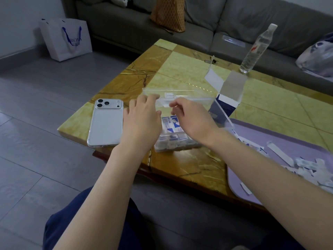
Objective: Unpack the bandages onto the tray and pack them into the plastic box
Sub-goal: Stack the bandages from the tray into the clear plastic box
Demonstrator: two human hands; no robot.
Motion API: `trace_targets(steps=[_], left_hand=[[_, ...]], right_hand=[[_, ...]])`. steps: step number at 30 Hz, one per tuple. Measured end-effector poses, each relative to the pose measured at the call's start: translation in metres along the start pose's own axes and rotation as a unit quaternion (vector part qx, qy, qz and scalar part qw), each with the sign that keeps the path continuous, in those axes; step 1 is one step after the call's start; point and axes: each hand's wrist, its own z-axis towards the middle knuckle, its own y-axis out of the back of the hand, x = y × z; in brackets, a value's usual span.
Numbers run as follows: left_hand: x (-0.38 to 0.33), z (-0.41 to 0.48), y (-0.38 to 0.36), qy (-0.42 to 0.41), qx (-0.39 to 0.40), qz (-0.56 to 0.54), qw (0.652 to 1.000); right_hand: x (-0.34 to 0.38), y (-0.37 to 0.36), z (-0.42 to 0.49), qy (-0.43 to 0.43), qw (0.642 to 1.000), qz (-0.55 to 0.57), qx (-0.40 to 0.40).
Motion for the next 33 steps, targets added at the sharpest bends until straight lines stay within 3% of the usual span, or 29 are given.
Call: trace_targets(steps=[5,12,17,21,24,28,33], left_hand=[[-0.032,-0.005,-0.013,-0.136,-0.075,-0.073,0.985],[-0.086,-0.020,-0.060,-0.281,0.046,-0.071,0.956],[-0.112,-0.029,-0.102,-0.351,0.160,0.004,0.923],[-0.122,-0.029,-0.130,-0.352,0.191,0.042,0.915],[-0.128,-0.024,-0.145,-0.342,0.212,0.067,0.913],[-0.134,-0.014,-0.158,-0.328,0.230,0.100,0.911],[-0.141,-0.007,-0.166,-0.303,0.263,0.072,0.913]], right_hand=[[-0.036,0.017,-0.030,0.070,0.983,0.030,-0.166],[-0.128,0.035,-0.077,-0.034,0.977,0.001,-0.212],[-0.190,0.050,-0.109,-0.156,0.970,-0.008,-0.185],[-0.221,0.058,-0.121,-0.246,0.968,-0.017,-0.041],[-0.226,0.063,-0.121,-0.260,0.965,-0.027,0.023],[-0.222,0.068,-0.111,-0.284,0.955,0.066,0.060],[-0.226,0.070,-0.101,-0.291,0.947,0.079,0.107]])
